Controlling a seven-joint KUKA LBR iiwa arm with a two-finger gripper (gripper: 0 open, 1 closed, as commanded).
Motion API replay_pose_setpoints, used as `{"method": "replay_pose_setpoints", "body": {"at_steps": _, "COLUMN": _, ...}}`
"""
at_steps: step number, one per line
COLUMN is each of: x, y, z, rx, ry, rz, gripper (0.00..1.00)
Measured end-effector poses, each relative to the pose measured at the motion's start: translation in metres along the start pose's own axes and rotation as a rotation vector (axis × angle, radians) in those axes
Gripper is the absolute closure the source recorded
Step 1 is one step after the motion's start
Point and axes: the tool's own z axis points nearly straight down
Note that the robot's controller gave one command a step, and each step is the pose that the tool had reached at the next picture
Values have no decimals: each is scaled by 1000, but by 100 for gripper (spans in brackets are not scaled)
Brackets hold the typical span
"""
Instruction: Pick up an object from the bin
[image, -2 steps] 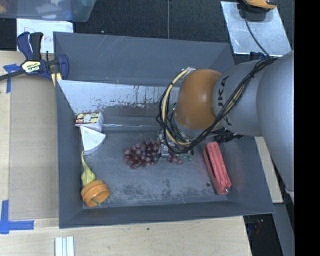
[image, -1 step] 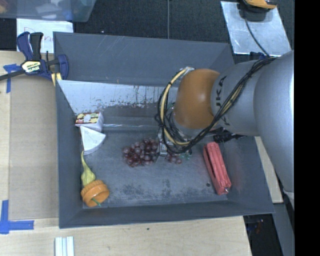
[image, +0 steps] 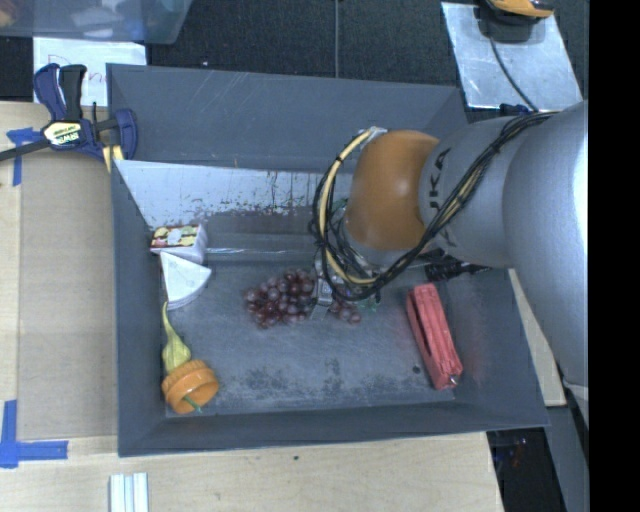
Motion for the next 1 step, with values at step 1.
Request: {"method": "replay_pose_setpoints", "body": {"at_steps": 1, "x": -8, "y": -8, "z": 0, "rx": 0, "ry": -2, "rz": -9, "gripper": 100}}
